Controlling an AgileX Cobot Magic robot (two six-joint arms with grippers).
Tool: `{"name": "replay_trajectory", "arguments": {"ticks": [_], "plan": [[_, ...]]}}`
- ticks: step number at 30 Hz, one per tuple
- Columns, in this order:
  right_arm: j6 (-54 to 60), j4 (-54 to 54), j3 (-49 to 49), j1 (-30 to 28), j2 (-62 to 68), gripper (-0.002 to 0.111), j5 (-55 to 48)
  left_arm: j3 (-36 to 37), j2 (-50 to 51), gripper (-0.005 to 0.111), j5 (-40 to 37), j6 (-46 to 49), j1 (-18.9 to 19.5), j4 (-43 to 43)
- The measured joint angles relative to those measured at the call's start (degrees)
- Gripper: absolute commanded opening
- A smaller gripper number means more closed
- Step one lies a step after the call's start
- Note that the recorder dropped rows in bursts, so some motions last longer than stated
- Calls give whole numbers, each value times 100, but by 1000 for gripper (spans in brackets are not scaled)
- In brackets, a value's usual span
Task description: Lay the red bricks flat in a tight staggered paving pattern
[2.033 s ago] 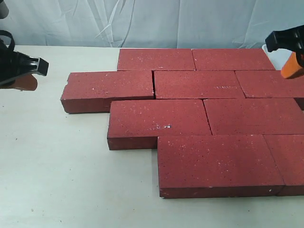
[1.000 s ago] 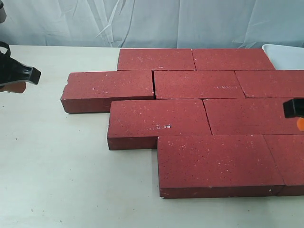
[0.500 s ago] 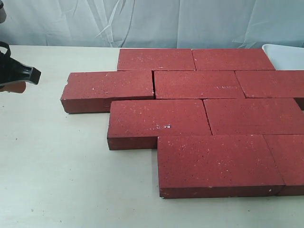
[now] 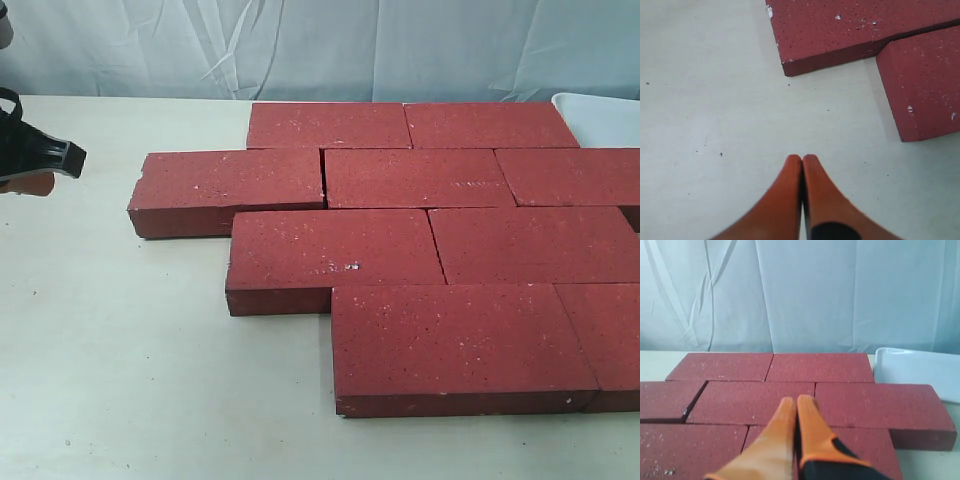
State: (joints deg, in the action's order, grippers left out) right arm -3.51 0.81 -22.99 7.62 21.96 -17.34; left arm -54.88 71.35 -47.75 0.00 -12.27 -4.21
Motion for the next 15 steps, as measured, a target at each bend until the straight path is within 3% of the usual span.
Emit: {"name": "replay_trajectory", "arguments": {"ticks": [15], "plan": [[11, -21, 91, 12, 0, -1, 213, 0, 0, 0, 0, 38, 0, 0]]}}
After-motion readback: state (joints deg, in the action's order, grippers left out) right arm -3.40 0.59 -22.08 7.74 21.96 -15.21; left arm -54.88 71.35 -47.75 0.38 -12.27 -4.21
